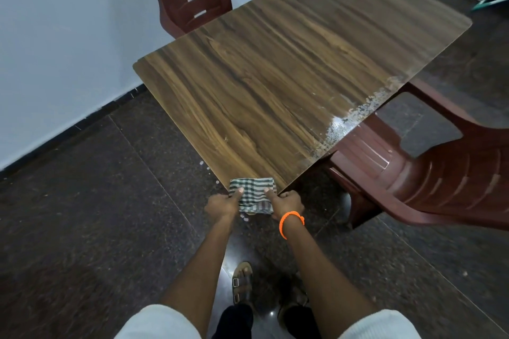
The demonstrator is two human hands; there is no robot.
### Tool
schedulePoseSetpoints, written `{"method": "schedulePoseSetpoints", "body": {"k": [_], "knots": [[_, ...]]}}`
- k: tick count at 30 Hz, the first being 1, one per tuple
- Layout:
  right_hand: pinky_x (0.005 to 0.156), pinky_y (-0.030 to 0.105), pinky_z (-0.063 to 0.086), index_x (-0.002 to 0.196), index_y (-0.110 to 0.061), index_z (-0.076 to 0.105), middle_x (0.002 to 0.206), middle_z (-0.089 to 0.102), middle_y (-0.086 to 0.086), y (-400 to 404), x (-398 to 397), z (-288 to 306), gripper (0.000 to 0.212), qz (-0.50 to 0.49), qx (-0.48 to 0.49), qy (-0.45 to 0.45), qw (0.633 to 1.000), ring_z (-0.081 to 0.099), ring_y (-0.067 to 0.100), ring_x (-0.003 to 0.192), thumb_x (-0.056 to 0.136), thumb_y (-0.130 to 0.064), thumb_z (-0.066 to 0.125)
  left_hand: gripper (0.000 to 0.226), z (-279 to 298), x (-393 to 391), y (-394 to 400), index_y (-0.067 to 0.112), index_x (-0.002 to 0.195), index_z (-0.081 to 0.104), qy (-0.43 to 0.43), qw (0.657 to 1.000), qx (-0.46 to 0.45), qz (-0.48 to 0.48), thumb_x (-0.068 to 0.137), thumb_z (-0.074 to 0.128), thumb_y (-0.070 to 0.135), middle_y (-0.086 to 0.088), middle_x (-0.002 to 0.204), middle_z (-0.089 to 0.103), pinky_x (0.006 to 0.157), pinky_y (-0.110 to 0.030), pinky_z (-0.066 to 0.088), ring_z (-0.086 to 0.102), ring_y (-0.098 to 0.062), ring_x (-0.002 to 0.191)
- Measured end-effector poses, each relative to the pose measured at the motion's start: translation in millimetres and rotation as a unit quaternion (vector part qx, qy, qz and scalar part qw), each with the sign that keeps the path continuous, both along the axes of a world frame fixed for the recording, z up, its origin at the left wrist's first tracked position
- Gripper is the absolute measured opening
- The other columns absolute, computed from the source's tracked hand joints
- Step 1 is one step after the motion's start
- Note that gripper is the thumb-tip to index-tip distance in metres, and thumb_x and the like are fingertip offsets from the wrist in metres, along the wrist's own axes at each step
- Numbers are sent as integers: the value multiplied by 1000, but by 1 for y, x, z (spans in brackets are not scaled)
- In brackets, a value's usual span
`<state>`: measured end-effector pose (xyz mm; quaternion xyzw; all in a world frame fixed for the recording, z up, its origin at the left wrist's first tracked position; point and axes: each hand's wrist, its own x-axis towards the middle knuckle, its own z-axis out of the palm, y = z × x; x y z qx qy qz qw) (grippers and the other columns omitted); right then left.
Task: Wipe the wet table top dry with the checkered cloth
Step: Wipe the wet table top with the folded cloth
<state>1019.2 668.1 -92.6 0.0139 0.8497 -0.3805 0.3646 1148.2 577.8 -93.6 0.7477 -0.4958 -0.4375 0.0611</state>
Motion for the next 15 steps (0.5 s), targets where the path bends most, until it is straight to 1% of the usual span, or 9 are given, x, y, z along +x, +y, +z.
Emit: {"method": "schedulePoseSetpoints", "body": {"k": [2,4,5,7,8,10,12,14,15], "knots": [[62,42,57,70,-15,52,72,64,6,2,-3,1,54,19,3,11,1000,62,25,66,53,-57,81,59,2,3,4,-2,78,72,4,1000,-5,3,72,86,55,-21,85,73,66,-39,46,70,-37,87],[64,40,57,70,-14,56,74,66,7,7,-3,6,47,30,12,17,999,63,25,66,58,-50,83,53,5,6,11,4,64,66,6,1000,-7,-8,73,87,52,-18,75,70,63,-37,43,70,-34,81],[65,40,57,69,-14,59,74,67,7,10,-2,6,44,32,16,16,999,64,25,67,58,-49,84,54,6,9,14,7,59,62,4,1000,-3,-11,73,86,53,-16,72,69,63,-38,44,69,-32,77],[66,38,57,71,-14,68,74,69,7,16,0,7,39,46,16,12,999,65,25,68,60,-48,83,58,5,14,20,5,60,62,-3,1000,1,-22,73,85,57,-15,72,70,66,-40,50,68,-30,75],[67,35,56,75,-13,71,77,70,7,20,1,8,37,53,15,7,998,65,24,70,63,-46,83,59,7,16,24,4,65,65,-12,999,4,-44,75,82,60,-13,74,70,66,-39,50,69,-30,78],[70,31,54,83,-11,74,83,70,8,31,1,12,34,54,17,-12,998,66,24,77,68,-40,82,57,15,16,33,5,79,71,-43,992,13,-118,80,75,62,-11,82,70,65,-33,44,69,-32,87],[71,31,55,84,-13,76,83,70,6,44,-1,17,28,38,21,-36,998,66,23,77,69,-36,83,52,19,14,40,9,87,73,-49,984,14,-172,81,75,61,-12,90,73,67,-33,48,69,-33,91],[67,34,58,78,-16,75,79,71,5,59,-4,22,20,1,6,-74,997,66,19,70,67,-31,85,45,30,9,48,13,81,74,-26,979,10,-202,80,77,58,-9,86,74,71,-35,55,70,-29,87],[64,36,59,75,-17,74,79,72,6,68,-7,26,18,-22,-10,-93,995,67,19,68,67,-28,85,42,35,4,53,14,77,73,-13,977,7,-213,80,78,56,-6,83,74,72,-35,56,70,-27,85]]}}
